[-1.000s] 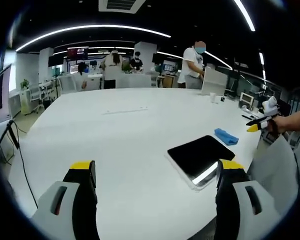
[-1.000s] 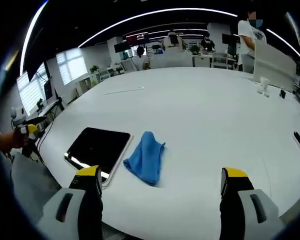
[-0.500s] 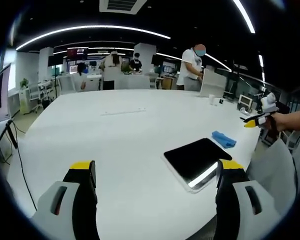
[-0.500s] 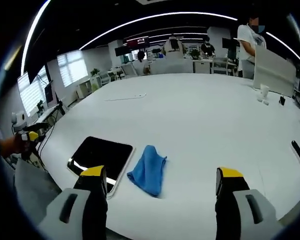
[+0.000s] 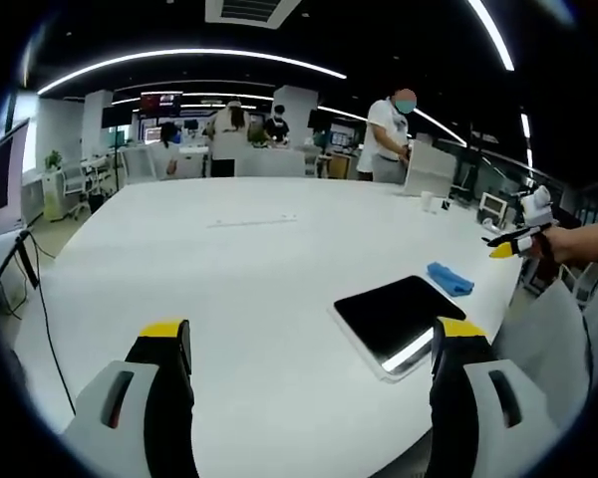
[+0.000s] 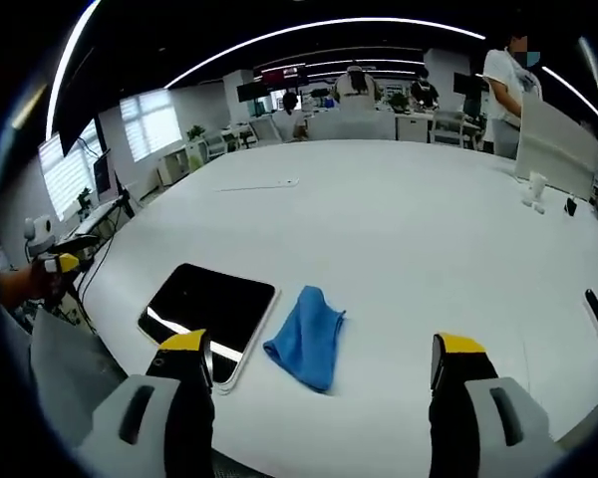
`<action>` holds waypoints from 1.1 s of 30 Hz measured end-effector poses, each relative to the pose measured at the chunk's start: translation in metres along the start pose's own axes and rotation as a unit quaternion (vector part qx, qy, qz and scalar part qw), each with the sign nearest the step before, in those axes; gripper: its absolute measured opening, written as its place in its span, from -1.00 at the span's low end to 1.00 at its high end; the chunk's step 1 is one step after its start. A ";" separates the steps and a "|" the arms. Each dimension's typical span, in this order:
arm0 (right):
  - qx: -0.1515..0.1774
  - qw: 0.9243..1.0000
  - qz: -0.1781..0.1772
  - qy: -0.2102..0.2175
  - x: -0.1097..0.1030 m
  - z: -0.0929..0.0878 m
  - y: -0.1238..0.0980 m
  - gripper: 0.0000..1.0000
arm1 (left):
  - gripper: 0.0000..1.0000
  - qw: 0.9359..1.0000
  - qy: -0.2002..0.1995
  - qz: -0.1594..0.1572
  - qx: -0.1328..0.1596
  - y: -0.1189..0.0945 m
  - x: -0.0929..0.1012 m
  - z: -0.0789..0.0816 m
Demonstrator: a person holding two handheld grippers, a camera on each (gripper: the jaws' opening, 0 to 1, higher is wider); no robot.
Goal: Wipe the mirror surface with the cleaning cloth until all visible marks leave the cleaned area.
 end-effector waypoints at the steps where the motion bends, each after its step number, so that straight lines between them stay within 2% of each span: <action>1: -0.005 1.000 -0.001 -0.006 -0.003 0.005 0.001 0.57 | 0.98 1.000 0.001 0.000 0.000 0.001 0.000 0.000; 3: 0.001 1.000 0.008 -0.007 -0.007 0.015 0.005 0.58 | 0.98 1.000 0.003 -0.001 -0.001 0.002 0.002 -0.002; 6: -0.019 1.000 0.014 -0.019 -0.014 0.024 0.017 0.35 | 0.98 1.000 0.003 -0.006 -0.006 0.001 0.008 -0.006; 8: -0.058 0.998 0.017 -0.026 -0.015 0.022 0.030 0.16 | 0.98 1.000 0.005 -0.011 -0.008 0.000 0.010 -0.008; 10: -0.093 0.995 0.016 -0.019 -0.016 0.018 0.047 -0.01 | 0.98 1.000 0.003 -0.010 -0.008 0.000 0.009 -0.009; 14: -0.140 0.989 0.011 -0.045 -0.015 0.004 0.081 -0.22 | 0.98 1.000 -0.006 -0.010 -0.005 0.002 0.013 -0.010; 15: -0.141 0.989 0.010 -0.042 -0.015 0.002 0.087 -0.26 | 0.98 1.000 -0.004 -0.010 -0.002 0.001 0.016 -0.010; 16: -0.142 0.989 0.012 -0.039 -0.016 0.001 0.091 -0.31 | 0.98 1.000 0.001 -0.010 0.000 0.000 0.018 -0.009; 18: -0.170 0.985 0.004 -0.037 -0.013 -0.007 0.099 -0.44 | 0.98 1.000 0.019 -0.008 0.004 -0.002 0.021 -0.010; 20: -0.171 0.985 0.002 -0.034 -0.013 -0.009 0.105 -0.51 | 0.98 1.000 0.021 -0.011 -0.002 -0.003 0.024 -0.015; 21: -0.197 0.980 0.009 -0.020 -0.015 -0.014 0.105 -0.56 | 0.98 1.000 0.022 -0.019 -0.007 -0.003 0.026 -0.018; 22: -0.207 0.978 0.004 -0.015 -0.016 -0.015 0.106 -0.65 | 0.98 1.000 0.023 -0.019 -0.009 -0.002 0.026 -0.020; 25: -0.198 0.980 0.000 -0.029 -0.017 -0.011 0.109 -0.73 | 0.98 1.000 0.018 -0.019 -0.011 -0.003 0.026 -0.022; 33: -0.215 0.976 -0.007 -0.032 -0.021 -0.008 0.116 -0.93 | 0.98 0.999 0.019 -0.036 -0.016 -0.002 0.033 -0.024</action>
Point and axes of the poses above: the point that each gripper's makers call its tool centre point, and the gripper's own axes: y roughly forward along the fingers, x roughly to its right, z roughly out of its top, the point moved 10 cm from there along -y, roughly backward along the fingers
